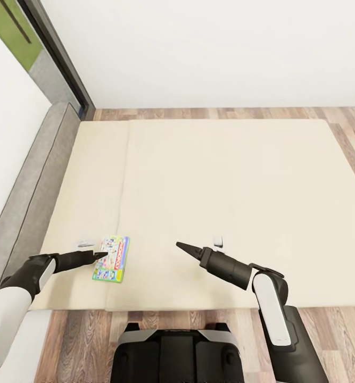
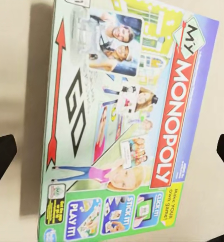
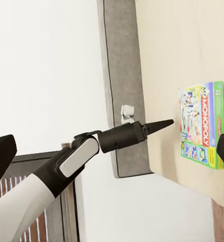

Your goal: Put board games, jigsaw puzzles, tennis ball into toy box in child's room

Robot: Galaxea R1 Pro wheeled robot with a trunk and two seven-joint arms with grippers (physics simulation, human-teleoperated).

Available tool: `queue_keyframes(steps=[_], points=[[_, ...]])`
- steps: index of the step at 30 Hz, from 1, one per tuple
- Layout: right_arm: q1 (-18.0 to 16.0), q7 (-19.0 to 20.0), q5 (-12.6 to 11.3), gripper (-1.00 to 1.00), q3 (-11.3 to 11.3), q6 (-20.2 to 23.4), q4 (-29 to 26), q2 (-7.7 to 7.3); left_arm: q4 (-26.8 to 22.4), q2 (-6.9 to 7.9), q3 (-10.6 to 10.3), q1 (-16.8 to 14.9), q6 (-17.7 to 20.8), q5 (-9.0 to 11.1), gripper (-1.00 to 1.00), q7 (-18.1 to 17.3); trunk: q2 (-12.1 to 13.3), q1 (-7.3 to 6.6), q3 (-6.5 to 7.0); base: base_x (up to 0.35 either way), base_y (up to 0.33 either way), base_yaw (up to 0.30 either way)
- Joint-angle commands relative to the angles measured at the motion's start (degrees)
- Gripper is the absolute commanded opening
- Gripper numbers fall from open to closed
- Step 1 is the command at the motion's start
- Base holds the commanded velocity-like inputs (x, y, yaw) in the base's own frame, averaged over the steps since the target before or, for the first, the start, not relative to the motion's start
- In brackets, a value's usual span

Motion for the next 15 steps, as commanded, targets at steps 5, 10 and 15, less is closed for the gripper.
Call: queue_keyframes(steps=[5,10,15], points=[[0.0,0.3,0.2,1.0,-0.1,0.3,0.0,0.07,0.0,0.0,0.4,0.0,0.5,0.0,1.0,-0.5,-0.1,0.03,-0.53,0.0,0.0,0.0],[0.0,0.3,0.2,1.0,0.1,0.3,0.0,0.12,0.0,0.02,0.4,0.0,0.4,0.0,1.0,-0.6,-0.1,0.03,-1.0,0.0,0.0,0.0],[0.0,0.3,0.2,1.0,0.1,0.3,0.0,0.14,0.0,0.08,0.4,0.0,0.4,0.0,1.0,-0.9,-0.1,0.03,-1.46,0.0,0.0,0.0]])
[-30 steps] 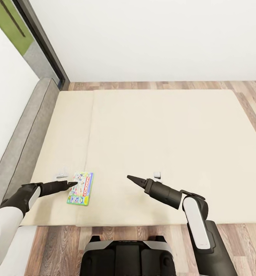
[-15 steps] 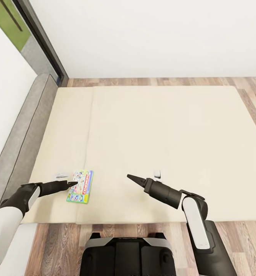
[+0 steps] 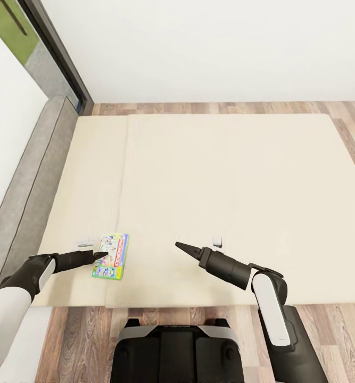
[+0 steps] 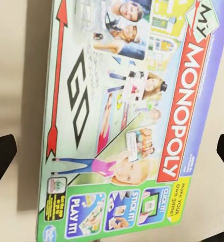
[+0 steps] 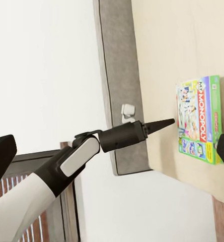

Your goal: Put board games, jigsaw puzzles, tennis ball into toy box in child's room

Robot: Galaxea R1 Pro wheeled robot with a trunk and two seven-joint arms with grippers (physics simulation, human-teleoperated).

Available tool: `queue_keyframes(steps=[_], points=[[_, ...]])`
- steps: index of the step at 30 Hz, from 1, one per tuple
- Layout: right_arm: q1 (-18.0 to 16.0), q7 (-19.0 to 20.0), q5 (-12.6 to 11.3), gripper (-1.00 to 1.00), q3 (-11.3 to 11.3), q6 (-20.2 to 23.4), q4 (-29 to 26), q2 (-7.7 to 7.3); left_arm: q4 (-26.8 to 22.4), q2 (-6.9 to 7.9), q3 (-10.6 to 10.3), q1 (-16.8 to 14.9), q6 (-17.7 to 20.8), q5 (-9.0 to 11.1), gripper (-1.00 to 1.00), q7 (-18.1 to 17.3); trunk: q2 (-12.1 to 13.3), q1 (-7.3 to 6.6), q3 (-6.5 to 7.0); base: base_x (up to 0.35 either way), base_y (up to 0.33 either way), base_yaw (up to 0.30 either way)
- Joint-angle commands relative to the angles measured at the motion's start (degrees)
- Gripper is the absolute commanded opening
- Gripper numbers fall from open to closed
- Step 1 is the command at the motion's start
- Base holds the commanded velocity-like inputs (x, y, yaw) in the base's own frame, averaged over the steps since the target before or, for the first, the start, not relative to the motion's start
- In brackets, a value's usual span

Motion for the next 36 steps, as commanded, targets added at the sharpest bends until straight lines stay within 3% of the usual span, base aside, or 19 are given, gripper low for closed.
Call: queue_keyframes(steps=[1,8,26,36], points=[[0.0,0.3,0.2,1.0,-0.1,0.3,0.0,0.04,0.0,-0.01,0.4,0.0,0.5,-0.1,1.0,-0.8,-0.1,0.03,-0.16,0.0,0.0,0.0],[0.0,0.3,0.2,1.0,0.0,0.3,0.0,0.04,0.0,0.08,0.4,0.0,0.4,-0.2,1.0,-3.7,-0.1,0.03,-0.81,0.0,0.0,0.0],[0.0,0.3,0.1,1.0,0.2,0.3,0.0,0.2,0.0,0.0,0.5,0.0,-0.4,-0.2,1.0,-4.0,-0.1,0.03,-2.47,0.0,0.0,0.0],[0.0,0.3,0.2,1.0,0.2,0.3,0.0,0.3,0.0,0.08,0.5,0.0,-0.5,-0.2,1.0,-4.0,-0.1,0.03,-2.64,0.0,0.0,0.0]])
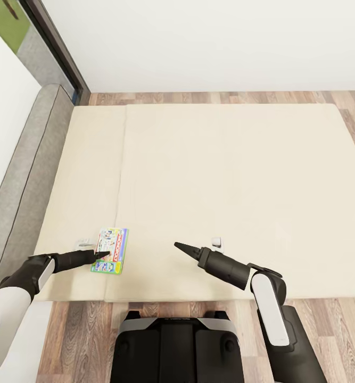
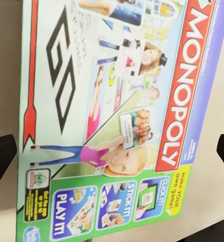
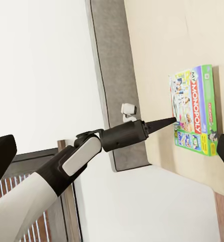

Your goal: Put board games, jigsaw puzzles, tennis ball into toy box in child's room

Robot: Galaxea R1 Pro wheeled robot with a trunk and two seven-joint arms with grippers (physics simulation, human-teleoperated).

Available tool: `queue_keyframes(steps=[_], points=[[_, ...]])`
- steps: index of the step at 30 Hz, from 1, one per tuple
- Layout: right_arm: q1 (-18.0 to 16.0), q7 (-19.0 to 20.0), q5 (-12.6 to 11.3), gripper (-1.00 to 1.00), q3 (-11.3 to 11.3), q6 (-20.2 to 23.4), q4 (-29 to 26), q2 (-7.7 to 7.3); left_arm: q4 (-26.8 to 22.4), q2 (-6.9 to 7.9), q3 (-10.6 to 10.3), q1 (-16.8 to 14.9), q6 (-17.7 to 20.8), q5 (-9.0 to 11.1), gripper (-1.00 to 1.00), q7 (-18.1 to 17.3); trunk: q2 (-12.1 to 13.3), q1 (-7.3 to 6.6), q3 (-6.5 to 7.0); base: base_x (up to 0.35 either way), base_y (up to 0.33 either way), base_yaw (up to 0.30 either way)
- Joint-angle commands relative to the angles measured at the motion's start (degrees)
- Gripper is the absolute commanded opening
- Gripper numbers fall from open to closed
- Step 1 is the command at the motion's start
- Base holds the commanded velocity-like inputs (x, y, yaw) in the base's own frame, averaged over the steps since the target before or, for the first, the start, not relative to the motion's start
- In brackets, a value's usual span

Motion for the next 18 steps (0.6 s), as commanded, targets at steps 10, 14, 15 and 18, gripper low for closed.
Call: queue_keyframes(steps=[10,14,15,18], points=[[0.0,0.3,0.3,1.0,-0.1,0.2,0.0,0.05,-0.1,0.0,0.5,0.0,0.5,-0.1,1.0,-0.2,-0.1,0.03,-0.06,0.0,0.0,0.0],[0.0,0.3,0.3,1.0,-0.1,0.2,0.0,0.09,-0.1,0.04,0.5,0.0,0.5,-0.1,1.0,-0.1,-0.1,0.03,-0.06,0.0,0.0,0.0],[0.0,0.3,0.3,1.0,-0.1,0.2,0.0,0.1,-0.1,0.05,0.5,0.0,0.4,-0.1,1.0,-0.1,-0.1,0.03,-0.06,0.0,0.0,0.0],[0.0,0.3,0.3,1.0,-0.1,0.2,0.0,0.11,-0.1,0.05,0.5,0.0,0.4,-0.1,1.0,0.0,-0.1,0.03,-0.06,0.0,0.0,0.0]])
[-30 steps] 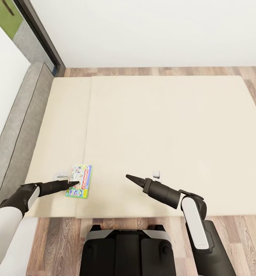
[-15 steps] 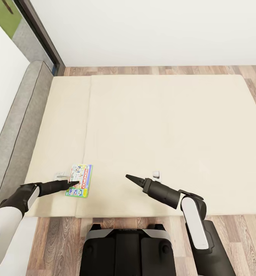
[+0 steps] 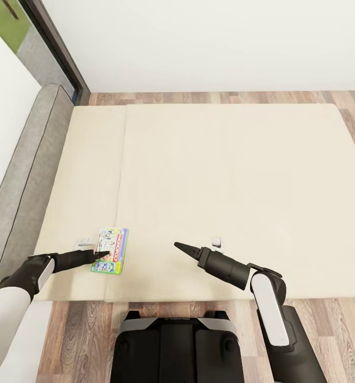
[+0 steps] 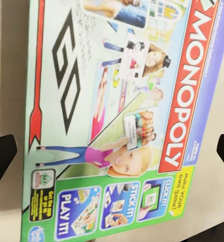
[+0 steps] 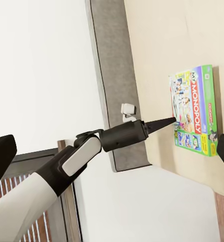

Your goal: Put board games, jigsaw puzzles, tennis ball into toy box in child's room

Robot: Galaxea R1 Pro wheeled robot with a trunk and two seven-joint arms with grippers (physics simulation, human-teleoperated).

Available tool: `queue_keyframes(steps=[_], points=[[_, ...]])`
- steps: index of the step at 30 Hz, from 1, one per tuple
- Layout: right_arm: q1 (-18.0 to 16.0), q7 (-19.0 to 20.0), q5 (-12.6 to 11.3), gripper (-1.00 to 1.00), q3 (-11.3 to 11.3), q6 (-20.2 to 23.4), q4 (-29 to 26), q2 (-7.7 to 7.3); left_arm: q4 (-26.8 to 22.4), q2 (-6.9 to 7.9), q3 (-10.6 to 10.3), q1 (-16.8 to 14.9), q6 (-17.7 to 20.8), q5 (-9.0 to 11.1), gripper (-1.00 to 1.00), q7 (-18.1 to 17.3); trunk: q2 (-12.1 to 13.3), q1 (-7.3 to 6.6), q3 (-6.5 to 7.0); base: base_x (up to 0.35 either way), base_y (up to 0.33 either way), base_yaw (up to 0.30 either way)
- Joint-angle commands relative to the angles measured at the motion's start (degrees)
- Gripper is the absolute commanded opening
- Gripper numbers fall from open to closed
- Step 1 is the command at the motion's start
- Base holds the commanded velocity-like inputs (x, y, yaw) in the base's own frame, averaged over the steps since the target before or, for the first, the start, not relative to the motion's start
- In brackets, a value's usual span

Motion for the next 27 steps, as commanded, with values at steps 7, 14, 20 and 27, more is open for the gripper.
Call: queue_keyframes(steps=[7,14,20,27], points=[[0.0,0.3,0.2,1.0,-0.1,0.3,0.0,0.04,0.0,-0.03,0.4,0.0,0.5,-0.1,1.0,0.0,-0.1,0.03,-0.06,0.0,0.0,0.0],[0.0,0.3,0.2,1.0,-0.1,0.3,0.0,0.11,0.0,-0.03,0.4,0.0,0.5,-0.1,1.0,0.2,-0.1,0.03,-0.23,0.0,0.0,0.0],[0.0,0.3,0.1,1.0,-0.1,0.3,0.0,0.14,0.0,-0.03,0.4,0.0,0.5,-0.1,1.0,0.2,-0.1,0.03,-0.73,0.0,0.0,0.0],[0.0,0.3,0.1,1.0,-0.1,0.3,0.0,0.18,0.0,-0.03,0.4,0.0,0.5,-0.1,1.0,0.2,-0.1,0.03,-1.38,0.0,0.0,0.0]])
